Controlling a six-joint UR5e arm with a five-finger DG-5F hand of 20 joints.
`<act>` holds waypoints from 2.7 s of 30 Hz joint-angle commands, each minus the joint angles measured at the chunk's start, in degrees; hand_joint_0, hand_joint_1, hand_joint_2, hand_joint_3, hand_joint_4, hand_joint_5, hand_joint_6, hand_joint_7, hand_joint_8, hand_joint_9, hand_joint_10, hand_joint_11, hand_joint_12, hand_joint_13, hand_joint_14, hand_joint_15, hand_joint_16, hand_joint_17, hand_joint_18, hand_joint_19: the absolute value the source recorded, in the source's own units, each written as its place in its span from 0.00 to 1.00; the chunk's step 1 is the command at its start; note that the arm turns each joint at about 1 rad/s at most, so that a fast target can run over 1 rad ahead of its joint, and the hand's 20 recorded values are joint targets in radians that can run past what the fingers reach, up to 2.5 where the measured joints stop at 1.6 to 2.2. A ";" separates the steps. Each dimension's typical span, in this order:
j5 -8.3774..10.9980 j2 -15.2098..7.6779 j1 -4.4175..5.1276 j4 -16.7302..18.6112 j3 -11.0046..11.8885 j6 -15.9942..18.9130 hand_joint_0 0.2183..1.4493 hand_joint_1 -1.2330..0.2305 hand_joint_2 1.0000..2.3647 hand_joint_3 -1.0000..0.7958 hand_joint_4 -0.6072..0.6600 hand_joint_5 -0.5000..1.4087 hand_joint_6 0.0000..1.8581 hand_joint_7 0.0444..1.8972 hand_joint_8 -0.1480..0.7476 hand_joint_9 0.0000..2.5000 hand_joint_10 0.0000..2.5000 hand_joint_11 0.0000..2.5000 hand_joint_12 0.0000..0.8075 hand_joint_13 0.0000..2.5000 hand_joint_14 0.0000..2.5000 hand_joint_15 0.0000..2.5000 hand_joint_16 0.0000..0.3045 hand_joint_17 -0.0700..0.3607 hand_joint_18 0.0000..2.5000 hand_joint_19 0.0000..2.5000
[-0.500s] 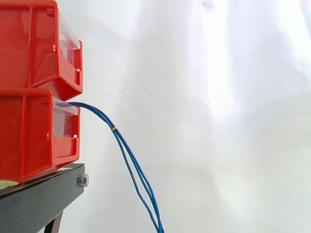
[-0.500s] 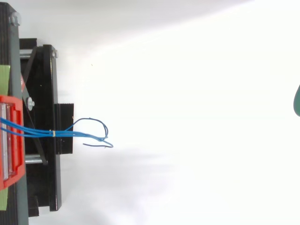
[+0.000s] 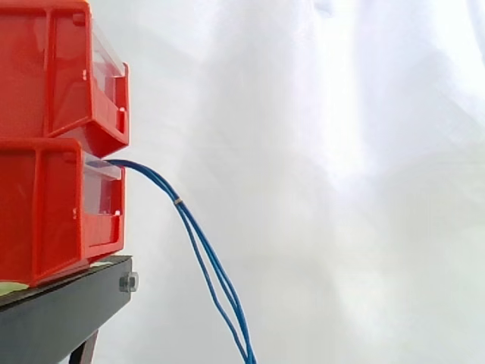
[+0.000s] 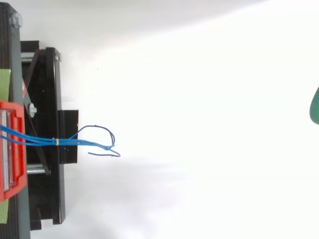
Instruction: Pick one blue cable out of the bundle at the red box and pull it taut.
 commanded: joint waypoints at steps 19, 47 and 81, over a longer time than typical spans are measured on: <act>0.21 -3.47 0.09 3.12 -0.09 -1.63 0.23 0.42 0.00 0.28 0.79 0.18 0.27 0.47 0.57 0.33 0.00 0.22 0.54 0.25 0.00 0.10 0.21 0.49 0.24 0.14; 6.72 -17.53 -0.09 24.31 -0.09 -8.40 0.30 0.31 0.01 0.38 0.66 0.20 0.27 0.67 0.53 0.31 0.01 0.23 0.50 0.23 0.00 0.10 0.19 0.46 0.22 0.13; 8.83 -39.15 0.09 37.31 18.81 -11.65 0.23 0.38 0.00 0.28 0.74 0.20 0.27 0.57 0.55 0.37 0.01 0.46 0.54 0.24 0.00 0.12 0.21 0.49 0.22 0.14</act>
